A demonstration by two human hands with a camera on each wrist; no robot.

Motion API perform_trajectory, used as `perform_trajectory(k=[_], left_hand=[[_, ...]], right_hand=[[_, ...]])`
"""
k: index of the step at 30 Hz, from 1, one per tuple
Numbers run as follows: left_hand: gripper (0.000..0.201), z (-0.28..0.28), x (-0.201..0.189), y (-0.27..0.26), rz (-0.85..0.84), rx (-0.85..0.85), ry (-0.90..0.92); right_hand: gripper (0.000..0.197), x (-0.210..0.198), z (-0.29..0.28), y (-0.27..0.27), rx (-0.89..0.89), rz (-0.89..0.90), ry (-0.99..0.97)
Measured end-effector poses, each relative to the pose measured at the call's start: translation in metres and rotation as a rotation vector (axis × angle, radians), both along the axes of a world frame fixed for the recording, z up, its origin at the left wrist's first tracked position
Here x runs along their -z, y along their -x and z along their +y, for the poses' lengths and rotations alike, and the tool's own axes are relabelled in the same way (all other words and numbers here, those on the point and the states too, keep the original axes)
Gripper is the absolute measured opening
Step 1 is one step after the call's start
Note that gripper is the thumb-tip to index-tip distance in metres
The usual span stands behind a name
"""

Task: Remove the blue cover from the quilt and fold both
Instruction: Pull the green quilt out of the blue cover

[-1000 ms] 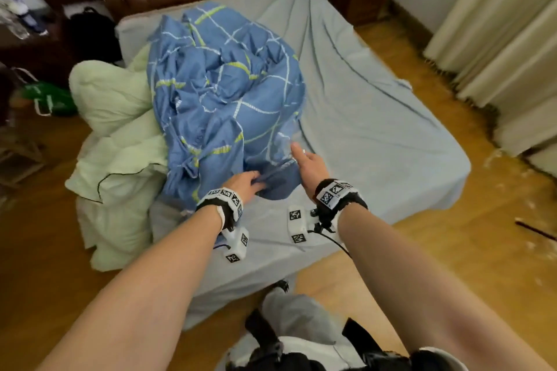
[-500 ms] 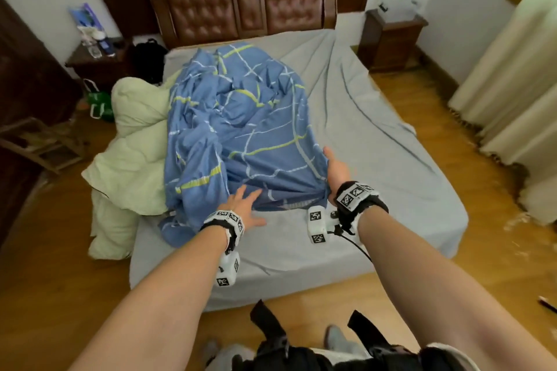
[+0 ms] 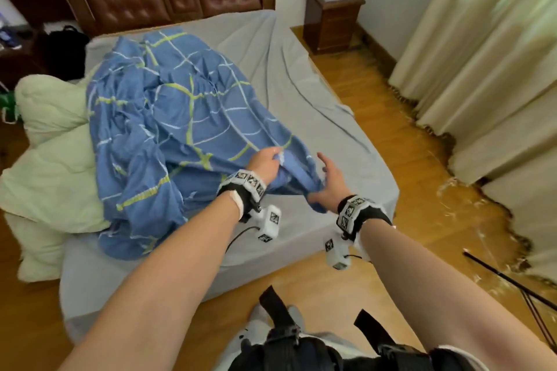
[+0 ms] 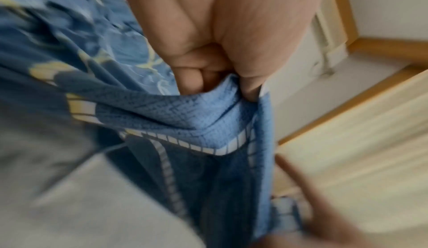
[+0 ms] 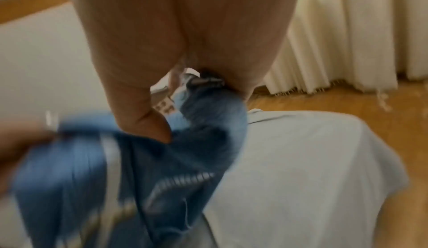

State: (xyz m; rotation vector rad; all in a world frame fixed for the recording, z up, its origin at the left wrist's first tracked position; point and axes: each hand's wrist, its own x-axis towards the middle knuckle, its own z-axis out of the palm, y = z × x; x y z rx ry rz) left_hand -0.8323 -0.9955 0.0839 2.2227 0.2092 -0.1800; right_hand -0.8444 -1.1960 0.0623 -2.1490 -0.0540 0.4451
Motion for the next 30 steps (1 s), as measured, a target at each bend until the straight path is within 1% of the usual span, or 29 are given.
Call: perform_trajectory(k=[1,2,3,5,6,8,9,10,11,12,13,14,15,16,17,19,22,24,26,30], left_hand=[[0.022,-0.016,-0.015,-0.011,-0.043,0.059,0.030],[0.020,-0.030,-0.027,-0.021,-0.063,0.108,0.056],[0.018,-0.041,-0.035,-0.030,-0.071,0.153,0.079],[0.014,-0.051,-0.036,-0.041,-0.078,0.181,0.115],[0.018,-0.048,-0.029,-0.044,-0.062,0.170,0.144],[0.045,-0.032,-0.010,-0.041,0.006,0.138,0.209],[0.061,-0.023,-0.001,-0.038,0.049,0.136,0.151],[0.074,-0.012,0.012,-0.037,0.104,0.132,0.004],[0.081,-0.003,0.022,-0.035,0.157,0.136,-0.186],[0.079,0.004,0.032,-0.035,0.211,0.141,-0.358],[0.069,0.009,0.042,-0.035,0.263,0.147,-0.471],[0.053,0.007,0.048,-0.039,0.315,0.134,-0.511],[0.038,-0.001,0.049,-0.045,0.373,0.087,-0.510],[0.032,-0.011,0.050,-0.054,0.423,0.026,-0.521],[0.034,-0.025,0.048,-0.065,0.442,-0.024,-0.549],[0.036,-0.063,0.041,-0.092,0.382,-0.069,-0.579],[0.028,-0.142,0.023,-0.136,0.252,-0.072,-0.537],[0.025,-0.192,0.007,-0.172,0.168,-0.082,-0.546],[0.023,-0.236,-0.007,-0.204,0.098,-0.075,-0.539],[0.018,-0.297,-0.020,-0.239,0.056,-0.015,-0.494]], right_hand=[[0.110,0.004,-0.001,0.001,-0.051,-0.004,0.100],[0.108,0.004,0.000,-0.001,-0.074,-0.027,0.149],[0.090,0.003,0.002,-0.006,-0.056,-0.055,0.148],[0.037,-0.009,0.004,-0.024,0.063,-0.083,0.121],[0.024,-0.012,0.002,-0.035,0.128,-0.083,0.125],[0.024,-0.013,-0.007,-0.057,0.243,-0.101,0.126],[0.023,-0.013,-0.013,-0.068,0.265,-0.119,0.098],[0.022,-0.011,-0.016,-0.079,0.272,-0.129,0.072],[0.021,-0.010,-0.019,-0.090,0.262,-0.140,0.051],[0.020,-0.010,-0.021,-0.100,0.258,-0.157,0.025],[0.021,-0.011,-0.024,-0.110,0.258,-0.168,-0.013],[0.023,-0.012,-0.032,-0.122,0.268,-0.171,-0.056],[0.026,-0.012,-0.043,-0.135,0.290,-0.157,-0.094],[0.029,-0.010,-0.057,-0.150,0.310,-0.154,-0.124],[0.031,-0.009,-0.074,-0.166,0.329,-0.138,-0.134],[0.031,-0.002,-0.117,-0.201,0.360,-0.083,-0.122],[0.031,0.000,-0.188,-0.240,0.332,0.006,-0.046],[0.032,-0.002,-0.225,-0.261,0.277,-0.021,-0.037],[0.032,-0.004,-0.254,-0.279,0.274,-0.064,-0.055],[0.029,0.000,-0.286,-0.299,0.275,-0.070,-0.144]])
